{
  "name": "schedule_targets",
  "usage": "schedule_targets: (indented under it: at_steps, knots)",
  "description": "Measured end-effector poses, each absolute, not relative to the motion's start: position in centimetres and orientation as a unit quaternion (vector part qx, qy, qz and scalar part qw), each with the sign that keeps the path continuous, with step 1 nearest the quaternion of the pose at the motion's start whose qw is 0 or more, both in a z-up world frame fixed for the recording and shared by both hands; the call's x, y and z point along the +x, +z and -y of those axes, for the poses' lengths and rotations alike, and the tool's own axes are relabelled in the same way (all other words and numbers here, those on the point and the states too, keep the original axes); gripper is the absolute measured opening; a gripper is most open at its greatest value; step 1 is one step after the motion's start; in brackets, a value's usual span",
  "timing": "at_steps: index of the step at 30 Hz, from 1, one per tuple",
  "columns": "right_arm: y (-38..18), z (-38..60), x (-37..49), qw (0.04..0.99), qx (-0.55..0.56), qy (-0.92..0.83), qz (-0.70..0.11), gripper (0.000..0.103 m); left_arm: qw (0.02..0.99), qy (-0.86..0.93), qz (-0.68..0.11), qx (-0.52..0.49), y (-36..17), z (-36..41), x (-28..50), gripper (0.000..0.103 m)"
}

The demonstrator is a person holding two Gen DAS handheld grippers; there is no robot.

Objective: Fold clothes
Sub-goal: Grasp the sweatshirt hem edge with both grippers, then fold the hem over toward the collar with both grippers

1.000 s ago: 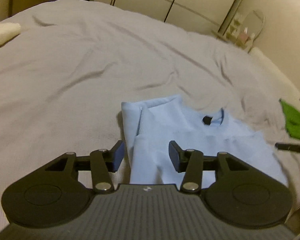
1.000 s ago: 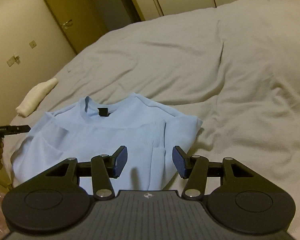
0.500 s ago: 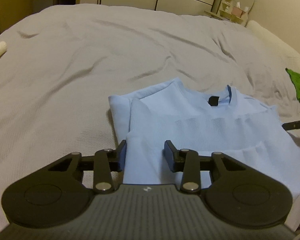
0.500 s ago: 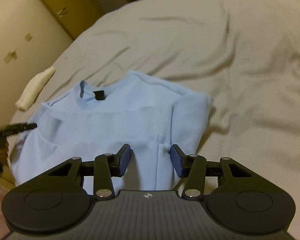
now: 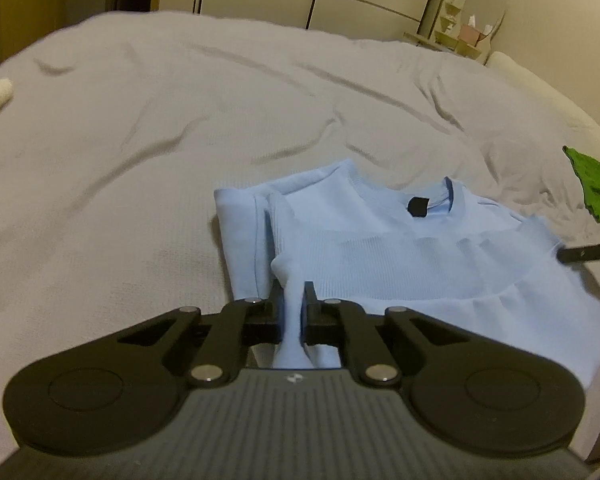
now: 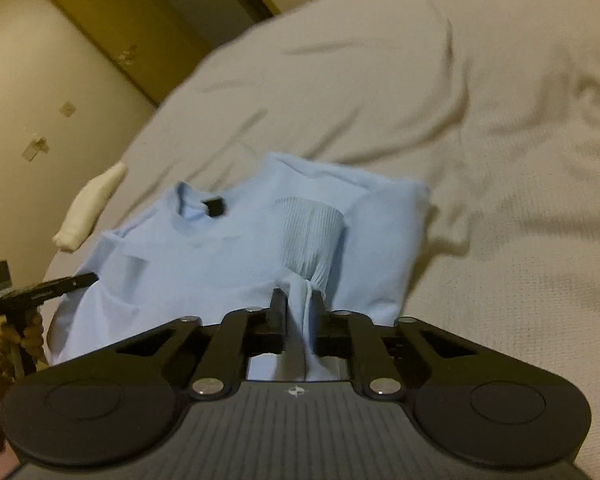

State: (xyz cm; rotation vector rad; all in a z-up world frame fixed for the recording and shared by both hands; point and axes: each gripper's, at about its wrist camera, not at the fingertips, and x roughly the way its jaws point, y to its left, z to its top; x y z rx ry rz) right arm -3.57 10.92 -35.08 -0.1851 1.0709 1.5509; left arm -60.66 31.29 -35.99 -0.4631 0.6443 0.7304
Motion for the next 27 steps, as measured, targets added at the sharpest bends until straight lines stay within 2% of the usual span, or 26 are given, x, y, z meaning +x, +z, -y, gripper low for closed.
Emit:
schedule_targets:
  at_steps: [5,8,13,15,22,27]
  knots:
    - [-31.2,-9.5,-5.0,0.624,-0.08,0.684,-0.37,0.008,0.872,0.355,-0.281,-0.184,-33.6,-30.1,-61.1,0.006]
    - [-29.3,-9.8,-5.4,0.634,-0.085,0.695,-0.329,0.007,0.869,0.366,-0.291,-0.161,-32.9,-30.3,-60.5,0.008]
    - [-30.6,-11.8,-5.7,0.648,-0.133,0.665,-0.346,0.007,0.854,0.371,-0.316,-0.184,-35.4,-31.4,-59.8,0.006]
    - [-31.7,-12.0,-5.9,0.659,-0.144,0.649,-0.352,0.007,0.858,0.378,-0.292,-0.19,-35.3,-31.5,-59.9,0.006]
    - [-30.1,-13.0,-5.9,0.705,-0.137,0.636,-0.28,0.006,0.876,0.406,-0.223,-0.136,-32.4,-33.0,-57.4,0.007]
    - [-31.3,-16.0,-5.2,0.721,-0.156,0.615,-0.278,0.006,0.867,0.414,-0.243,-0.136,-34.3,-36.1,-54.4,0.007]
